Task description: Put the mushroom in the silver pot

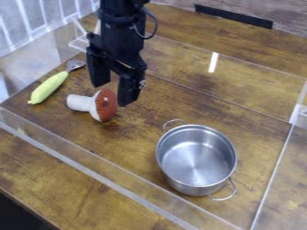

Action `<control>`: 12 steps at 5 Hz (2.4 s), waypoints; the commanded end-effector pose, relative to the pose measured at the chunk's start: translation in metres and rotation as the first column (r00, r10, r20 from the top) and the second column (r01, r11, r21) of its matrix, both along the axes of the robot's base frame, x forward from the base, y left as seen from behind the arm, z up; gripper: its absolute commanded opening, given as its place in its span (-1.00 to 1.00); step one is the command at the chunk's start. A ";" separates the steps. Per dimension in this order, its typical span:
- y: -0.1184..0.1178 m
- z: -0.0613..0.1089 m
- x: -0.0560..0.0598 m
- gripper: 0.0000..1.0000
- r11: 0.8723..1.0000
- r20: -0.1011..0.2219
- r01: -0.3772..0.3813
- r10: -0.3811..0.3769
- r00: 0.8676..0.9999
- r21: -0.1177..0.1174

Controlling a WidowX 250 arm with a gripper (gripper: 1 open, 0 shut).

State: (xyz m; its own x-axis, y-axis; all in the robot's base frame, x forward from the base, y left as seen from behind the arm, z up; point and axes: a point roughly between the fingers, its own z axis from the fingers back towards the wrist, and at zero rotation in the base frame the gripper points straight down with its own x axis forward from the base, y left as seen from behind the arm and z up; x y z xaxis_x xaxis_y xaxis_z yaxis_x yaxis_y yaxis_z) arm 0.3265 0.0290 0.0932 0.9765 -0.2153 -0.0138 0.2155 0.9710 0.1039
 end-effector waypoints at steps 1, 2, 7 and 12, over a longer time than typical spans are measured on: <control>0.017 -0.006 0.001 1.00 1.000 0.063 -0.024 0.024 0.998 0.007; 0.031 -0.026 0.000 1.00 0.999 0.107 -0.051 0.050 0.993 0.006; 0.040 -0.054 0.015 1.00 0.995 0.242 0.092 -0.084 0.967 -0.023; 0.024 -0.034 0.021 1.00 0.985 0.280 0.169 -0.153 0.948 -0.035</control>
